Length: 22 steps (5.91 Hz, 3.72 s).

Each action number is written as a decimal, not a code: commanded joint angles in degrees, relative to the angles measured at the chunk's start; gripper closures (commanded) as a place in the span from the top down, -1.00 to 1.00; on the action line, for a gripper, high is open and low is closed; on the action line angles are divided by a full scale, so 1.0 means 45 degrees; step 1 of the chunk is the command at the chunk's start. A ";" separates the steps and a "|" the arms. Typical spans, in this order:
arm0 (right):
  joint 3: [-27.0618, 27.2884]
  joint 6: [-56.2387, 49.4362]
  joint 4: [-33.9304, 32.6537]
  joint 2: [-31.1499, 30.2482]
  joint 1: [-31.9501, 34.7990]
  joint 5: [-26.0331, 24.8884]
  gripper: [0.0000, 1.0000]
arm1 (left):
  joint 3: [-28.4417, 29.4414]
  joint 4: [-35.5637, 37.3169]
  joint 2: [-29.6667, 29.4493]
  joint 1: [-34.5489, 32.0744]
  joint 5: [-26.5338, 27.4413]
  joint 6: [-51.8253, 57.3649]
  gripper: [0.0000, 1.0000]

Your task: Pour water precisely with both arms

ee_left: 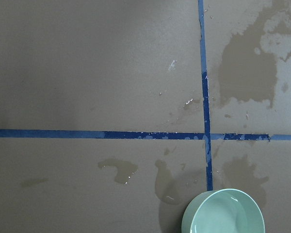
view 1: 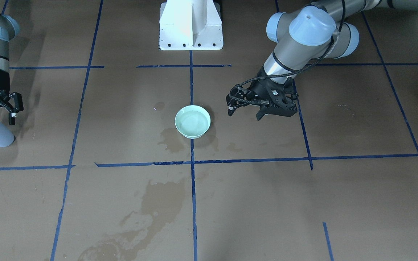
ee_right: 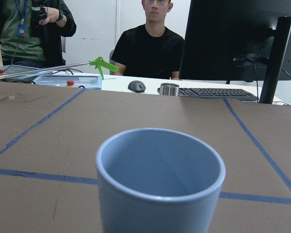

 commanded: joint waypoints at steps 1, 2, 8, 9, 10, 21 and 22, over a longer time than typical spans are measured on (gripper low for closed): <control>-0.0049 0.0016 -0.0022 0.0305 0.0587 0.0362 0.98 | -0.0004 0.0000 0.0000 0.0000 0.0000 0.0000 0.99; -0.0223 0.0016 -0.0022 0.0386 0.0610 0.0382 0.98 | -0.0004 0.0000 0.0000 0.0000 0.0000 0.0000 0.99; -0.0635 -0.0159 -0.0042 0.1011 0.1137 0.1008 0.98 | -0.0120 0.0000 0.0136 0.0000 -0.0019 0.0000 0.99; -0.0713 -0.0160 -0.0061 0.1031 0.1234 0.1008 0.98 | -0.0180 0.0000 0.0156 -0.0020 0.0000 -0.0019 0.99; -0.0713 -0.0160 -0.0081 0.1050 0.1293 0.1027 0.98 | -0.0219 0.0000 0.0156 -0.0020 0.0000 -0.0020 0.99; 0.2019 -0.4046 -0.4617 0.6292 0.1864 0.2688 -0.69 | -0.0239 0.0000 0.0234 0.0000 0.0000 0.0000 0.99; 0.2176 -0.4143 -0.5560 0.7039 0.1338 0.2223 -0.73 | -0.0258 0.0000 0.0253 -0.0039 0.0000 0.0000 0.99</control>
